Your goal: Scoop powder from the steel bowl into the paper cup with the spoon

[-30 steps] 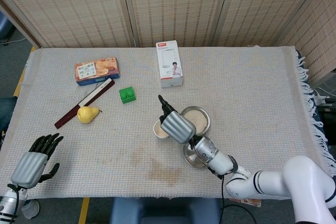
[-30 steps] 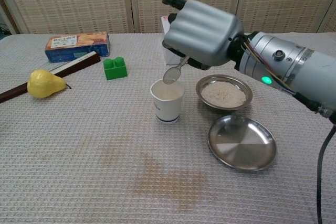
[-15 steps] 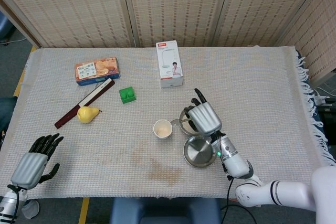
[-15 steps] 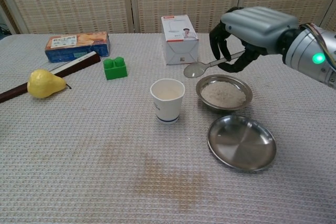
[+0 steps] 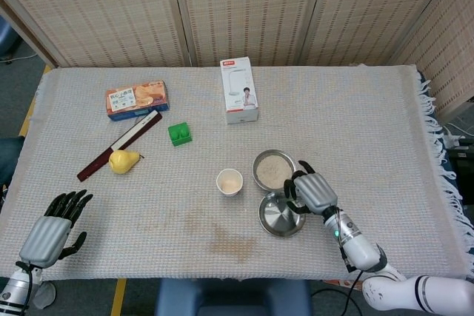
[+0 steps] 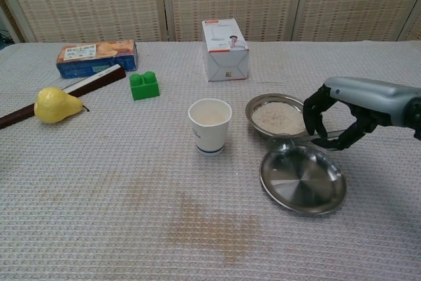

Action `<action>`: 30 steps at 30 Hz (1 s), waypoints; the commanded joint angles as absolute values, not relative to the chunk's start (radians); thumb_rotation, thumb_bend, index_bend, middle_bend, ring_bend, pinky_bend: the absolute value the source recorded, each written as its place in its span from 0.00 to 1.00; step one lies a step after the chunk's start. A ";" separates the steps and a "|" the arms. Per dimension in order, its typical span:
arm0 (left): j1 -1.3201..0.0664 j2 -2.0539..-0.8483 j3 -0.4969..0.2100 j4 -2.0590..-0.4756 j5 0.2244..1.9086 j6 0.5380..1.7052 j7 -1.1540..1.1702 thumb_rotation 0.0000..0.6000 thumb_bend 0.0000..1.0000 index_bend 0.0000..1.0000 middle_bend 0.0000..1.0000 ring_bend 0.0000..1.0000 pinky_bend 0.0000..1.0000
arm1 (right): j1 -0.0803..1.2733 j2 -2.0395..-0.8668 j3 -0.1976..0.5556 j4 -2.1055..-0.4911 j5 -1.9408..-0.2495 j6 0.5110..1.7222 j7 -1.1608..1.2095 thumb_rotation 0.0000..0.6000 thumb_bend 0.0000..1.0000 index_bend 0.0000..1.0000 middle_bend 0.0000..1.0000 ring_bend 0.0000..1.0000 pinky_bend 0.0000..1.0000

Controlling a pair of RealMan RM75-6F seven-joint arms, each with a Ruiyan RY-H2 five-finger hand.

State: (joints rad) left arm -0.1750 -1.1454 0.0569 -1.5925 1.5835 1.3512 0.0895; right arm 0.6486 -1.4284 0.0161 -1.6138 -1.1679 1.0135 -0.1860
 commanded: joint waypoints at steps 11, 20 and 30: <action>-0.176 -1.141 0.057 -1.584 1.588 1.353 0.069 1.00 0.42 0.00 0.00 0.00 0.08 | 0.622 -1.490 -0.025 -1.572 -1.200 1.003 -0.330 1.00 0.35 0.74 0.57 0.20 0.00; -0.174 -1.141 0.058 -1.583 1.589 1.354 0.067 1.00 0.42 0.00 0.00 0.00 0.08 | 0.610 -1.484 -0.015 -1.602 -1.209 1.027 -0.405 1.00 0.35 0.44 0.41 0.16 0.00; -0.172 -1.140 0.058 -1.588 1.588 1.358 0.072 1.00 0.42 0.00 0.00 0.00 0.08 | 0.581 -1.439 0.001 -1.641 -1.275 1.078 -0.366 1.00 0.29 0.21 0.35 0.13 0.00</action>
